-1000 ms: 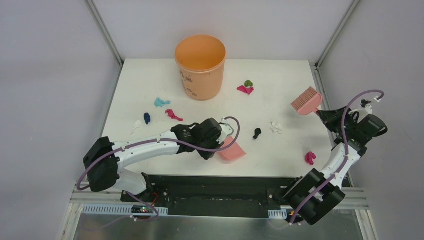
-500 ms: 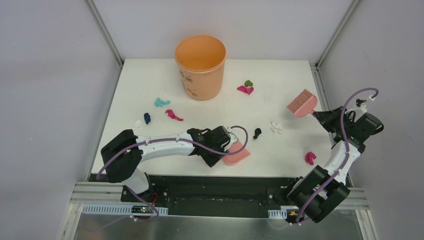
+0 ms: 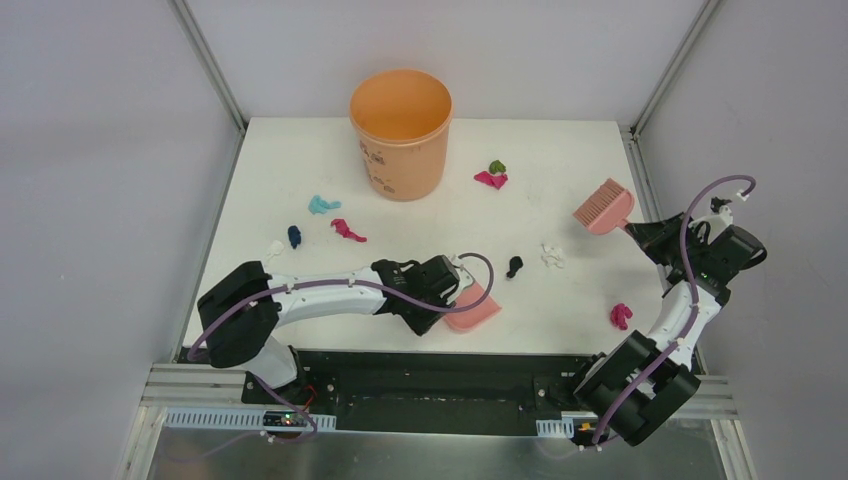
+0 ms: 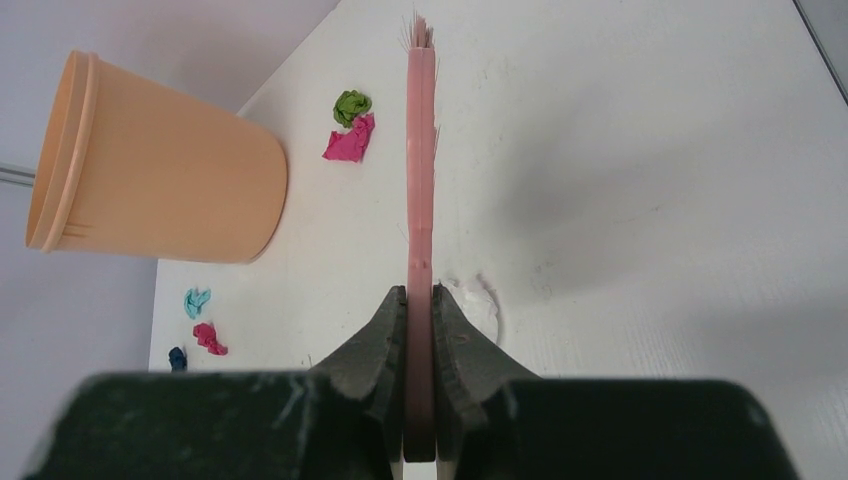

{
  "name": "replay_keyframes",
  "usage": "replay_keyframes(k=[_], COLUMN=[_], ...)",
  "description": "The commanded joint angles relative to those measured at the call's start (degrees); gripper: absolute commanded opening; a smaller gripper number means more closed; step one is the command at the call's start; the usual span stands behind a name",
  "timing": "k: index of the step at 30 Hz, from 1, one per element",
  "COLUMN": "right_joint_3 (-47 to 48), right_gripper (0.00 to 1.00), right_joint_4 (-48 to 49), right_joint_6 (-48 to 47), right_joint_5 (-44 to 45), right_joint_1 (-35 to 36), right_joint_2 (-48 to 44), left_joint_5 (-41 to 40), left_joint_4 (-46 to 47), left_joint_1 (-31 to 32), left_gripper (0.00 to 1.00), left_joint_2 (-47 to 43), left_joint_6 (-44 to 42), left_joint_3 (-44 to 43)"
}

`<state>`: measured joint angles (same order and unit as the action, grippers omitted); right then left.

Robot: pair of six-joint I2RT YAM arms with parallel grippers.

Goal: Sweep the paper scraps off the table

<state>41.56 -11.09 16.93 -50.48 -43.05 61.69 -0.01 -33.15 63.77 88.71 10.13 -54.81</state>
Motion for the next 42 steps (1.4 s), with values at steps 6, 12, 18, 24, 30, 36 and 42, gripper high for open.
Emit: replay_keyframes(k=[6,12,18,24,30,36,42], right_joint_3=[10.8,35.4,50.4,45.9,37.3,33.5,31.2], right_gripper=[0.0,0.0,0.0,0.0,0.0,0.0,0.0], right_joint_4=[-13.2,-46.3,-66.9,-69.7,-66.5,-63.2,-63.9], right_joint_6=[-14.2,-38.0,-45.1,-45.6,-45.8,-45.0,-40.6], right_joint_5=[3.0,15.2,30.8,42.9,52.6,59.5,56.9], right_joint_1=[3.4,4.5,4.9,5.8,8.8,12.7,16.4], right_joint_2=[-3.0,4.7,13.1,14.2,10.6,11.4,13.5], left_joint_5=[-0.5,-0.1,-6.8,-5.7,-4.2,-2.4,-1.8], left_joint_4=[-1.9,-7.7,-9.0,-6.9,-5.4,-5.6,-6.1], left_joint_1=[0.8,0.9,0.8,0.8,0.9,0.9,1.0], left_gripper=[0.16,0.0,0.0,0.0,0.0,0.0,0.0], left_joint_2=[-3.1,-9.0,-6.9,-6.4,-8.0,-7.3,-7.3], left_joint_6=[0.0,-2.5,-9.5,-10.3,-10.3,-10.3,-10.3], left_joint_3=[-1.8,-7.0,-7.8,-5.5,-3.7,-4.3,-4.2])
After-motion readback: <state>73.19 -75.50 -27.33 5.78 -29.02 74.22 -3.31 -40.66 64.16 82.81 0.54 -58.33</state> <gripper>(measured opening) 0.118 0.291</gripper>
